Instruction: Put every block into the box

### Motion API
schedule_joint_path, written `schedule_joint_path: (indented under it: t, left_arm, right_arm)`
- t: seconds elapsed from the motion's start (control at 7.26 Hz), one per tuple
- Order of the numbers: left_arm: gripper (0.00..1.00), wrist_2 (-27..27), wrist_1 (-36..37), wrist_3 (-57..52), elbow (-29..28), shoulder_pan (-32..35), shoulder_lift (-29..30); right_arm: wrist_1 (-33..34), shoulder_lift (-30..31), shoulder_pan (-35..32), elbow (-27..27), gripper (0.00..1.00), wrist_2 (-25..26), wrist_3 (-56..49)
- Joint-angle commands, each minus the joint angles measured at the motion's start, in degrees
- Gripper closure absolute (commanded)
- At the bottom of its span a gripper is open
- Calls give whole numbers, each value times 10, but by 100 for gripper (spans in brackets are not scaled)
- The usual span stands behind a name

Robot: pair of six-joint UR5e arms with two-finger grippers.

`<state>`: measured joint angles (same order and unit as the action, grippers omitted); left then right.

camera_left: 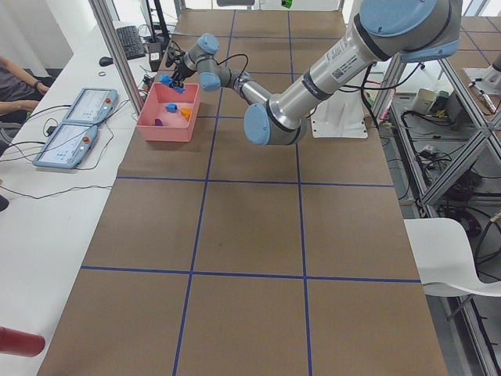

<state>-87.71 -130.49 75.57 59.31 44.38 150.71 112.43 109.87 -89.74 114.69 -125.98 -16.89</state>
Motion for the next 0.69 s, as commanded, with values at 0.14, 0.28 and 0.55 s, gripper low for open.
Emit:
schedule_joint_path:
  t: [0.14, 0.28, 0.55]
  left_arm:
    - [0, 7, 4, 7, -32, 10, 2]
    - [0, 3, 10, 8, -25, 12, 2]
    - [0, -76, 113, 9, 7, 39, 3]
  right_arm:
    - [36, -141, -11, 13, 100, 0, 25]
    - [60, -194, 0, 13, 100, -11, 39]
    - [90, -324, 50, -1, 100, -45, 129]
